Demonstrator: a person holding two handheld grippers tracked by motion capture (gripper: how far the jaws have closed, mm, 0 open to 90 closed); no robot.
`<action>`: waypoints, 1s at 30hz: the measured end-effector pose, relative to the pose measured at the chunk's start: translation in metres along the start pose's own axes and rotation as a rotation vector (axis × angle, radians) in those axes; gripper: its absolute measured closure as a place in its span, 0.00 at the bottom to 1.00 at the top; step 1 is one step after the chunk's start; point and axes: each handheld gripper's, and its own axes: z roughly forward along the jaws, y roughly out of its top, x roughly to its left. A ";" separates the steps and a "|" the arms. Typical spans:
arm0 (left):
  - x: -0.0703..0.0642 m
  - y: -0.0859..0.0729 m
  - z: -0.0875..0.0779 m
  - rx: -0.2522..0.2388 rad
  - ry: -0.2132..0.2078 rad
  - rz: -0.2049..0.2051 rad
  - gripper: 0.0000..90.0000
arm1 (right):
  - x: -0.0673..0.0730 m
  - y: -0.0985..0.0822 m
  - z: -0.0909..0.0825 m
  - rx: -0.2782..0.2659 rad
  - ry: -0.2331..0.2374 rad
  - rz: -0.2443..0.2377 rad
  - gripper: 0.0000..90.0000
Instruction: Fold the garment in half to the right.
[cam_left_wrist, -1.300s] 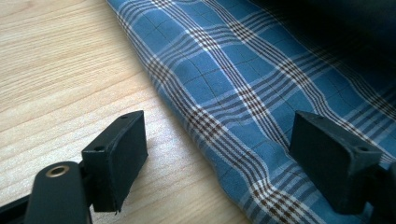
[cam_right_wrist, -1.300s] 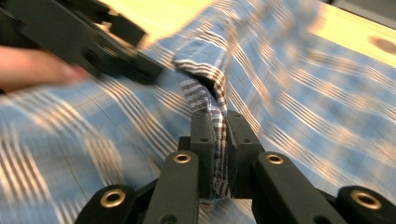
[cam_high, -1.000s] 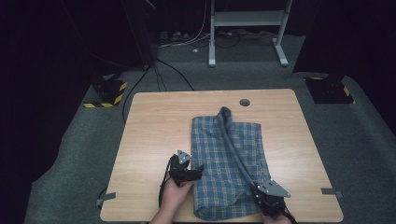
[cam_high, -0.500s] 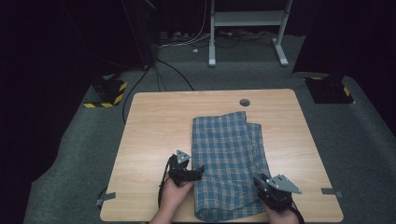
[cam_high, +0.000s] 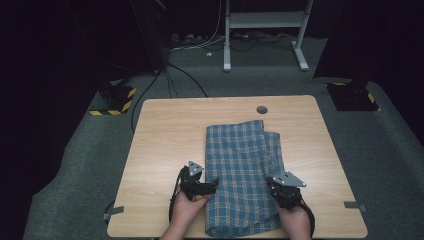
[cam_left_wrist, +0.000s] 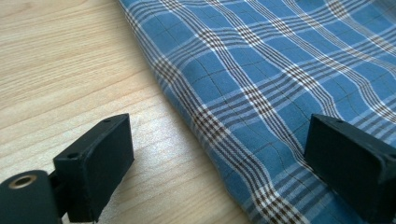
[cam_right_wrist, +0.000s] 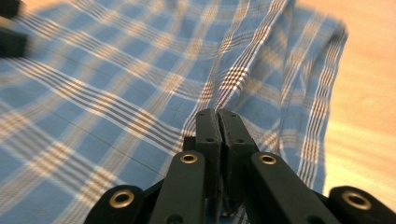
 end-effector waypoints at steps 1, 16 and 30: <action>0.000 0.000 0.000 0.000 0.006 0.003 0.09 | 0.004 0.003 -0.008 -0.024 -0.001 -0.015 0.96; -0.002 0.000 0.000 -0.003 0.001 0.028 0.05 | 0.004 -0.034 -0.008 0.051 -0.016 0.017 0.85; 0.005 -0.001 -0.006 -0.042 -0.052 -0.004 0.04 | -0.011 -0.020 -0.009 -0.036 0.047 0.046 0.30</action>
